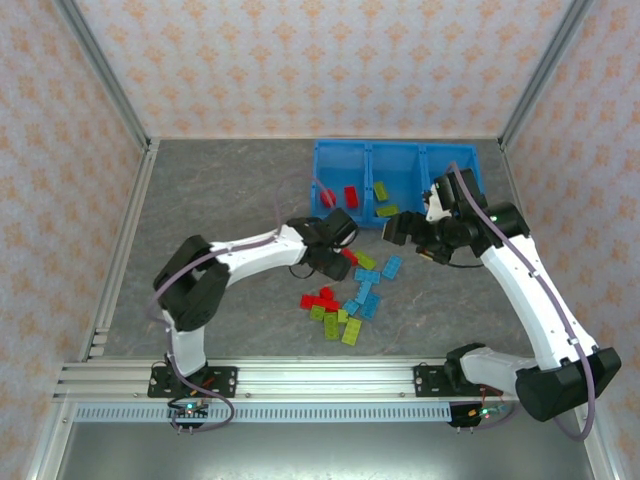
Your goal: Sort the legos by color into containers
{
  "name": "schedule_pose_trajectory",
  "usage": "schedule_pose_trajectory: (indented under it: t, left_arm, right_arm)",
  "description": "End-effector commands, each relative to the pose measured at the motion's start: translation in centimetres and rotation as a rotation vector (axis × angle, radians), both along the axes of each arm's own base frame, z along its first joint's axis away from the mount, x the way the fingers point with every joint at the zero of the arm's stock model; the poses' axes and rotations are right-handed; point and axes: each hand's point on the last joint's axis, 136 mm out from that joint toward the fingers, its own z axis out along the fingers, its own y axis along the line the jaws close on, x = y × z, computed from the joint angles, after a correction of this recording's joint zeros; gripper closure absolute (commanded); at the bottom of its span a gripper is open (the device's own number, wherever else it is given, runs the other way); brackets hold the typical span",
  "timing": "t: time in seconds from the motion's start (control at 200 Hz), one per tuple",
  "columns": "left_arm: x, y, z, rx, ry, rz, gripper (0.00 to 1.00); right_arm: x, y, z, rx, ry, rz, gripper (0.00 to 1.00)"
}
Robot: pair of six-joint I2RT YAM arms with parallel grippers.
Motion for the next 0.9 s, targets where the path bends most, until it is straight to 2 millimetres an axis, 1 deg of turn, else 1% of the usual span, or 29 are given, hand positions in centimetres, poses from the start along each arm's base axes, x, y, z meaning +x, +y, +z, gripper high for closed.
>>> schedule_pose_trajectory:
  t: [0.0,0.04,0.09,0.14,0.21,0.245,0.255,0.26,0.365,0.38,0.385,0.43,0.52,0.571,0.646,0.741,0.806,0.896]
  left_arm:
    - [2.8,0.3,7.3,-0.069,-0.162,0.074,0.41]
    - [3.9,0.4,8.6,-0.073,-0.196,0.093,0.41]
    - [5.5,0.6,9.9,-0.077,-0.230,0.118,0.41]
    - [7.2,0.6,10.6,-0.077,-0.246,0.138,0.41]
    - [9.4,0.5,11.2,-0.084,-0.249,0.162,0.41]
    - [10.5,0.4,12.1,-0.100,-0.266,0.168,0.41]
    - [10.9,0.2,11.3,-0.090,-0.257,0.168,0.41]
    - [11.1,0.2,11.2,-0.089,-0.257,0.169,0.41]
    - [14.8,-0.2,11.2,-0.080,-0.264,0.185,0.41]
    - [15.3,-0.3,10.8,-0.070,-0.256,0.184,0.41]
    - [15.5,-0.4,11.1,-0.072,-0.260,0.184,0.41]
    - [17.0,-0.7,10.6,-0.061,-0.251,0.182,0.41]
    - [19.3,-1.2,9.7,-0.076,-0.231,0.198,0.40]
    - [20.4,-1.4,9.7,-0.102,-0.230,0.216,0.39]
    - [21.4,-1.5,9.6,-0.128,-0.236,0.241,0.37]
    - [21.7,-1.9,10.8,-0.171,-0.248,0.241,0.32]
    - [21.1,-2.3,12.6,-0.209,-0.254,0.222,0.32]
    - [19.2,-2.4,16.3,-0.236,-0.301,0.180,0.32]
  right_arm:
    - [0.6,0.8,3.2,0.106,-0.092,-0.046,0.15]
    - [1.2,0.9,4.0,0.129,-0.126,-0.069,0.15]
    - [1.7,0.9,4.5,0.138,-0.147,-0.094,0.15]
    - [2.1,0.6,4.3,0.126,-0.149,-0.118,0.15]
    - [2.1,0.4,4.1,0.110,-0.136,-0.125,0.16]
    - [2.0,0.3,4.1,0.109,-0.134,-0.128,0.16]
    - [2.0,0.3,4.0,0.108,-0.133,-0.130,0.16]
    - [2.0,0.3,4.0,0.108,-0.132,-0.129,0.16]
    - [1.8,0.0,4.1,0.111,-0.149,-0.147,0.16]
    - [1.7,-0.1,4.1,0.113,-0.149,-0.148,0.16]
    - [1.7,-0.1,4.1,0.113,-0.150,-0.149,0.16]
    - [1.5,-0.2,4.0,0.108,-0.149,-0.150,0.16]
    - [1.0,-0.6,3.7,0.088,-0.138,-0.152,0.16]
    - [0.8,-0.8,3.8,0.083,-0.140,-0.155,0.16]
    - [0.5,-0.8,4.0,0.091,-0.146,-0.159,0.16]
    - [0.4,-0.9,4.1,0.097,-0.151,-0.168,0.16]
    - [0.4,-1.0,4.1,0.094,-0.152,-0.167,0.16]
    - [0.4,-1.1,3.6,0.083,-0.144,-0.172,0.16]
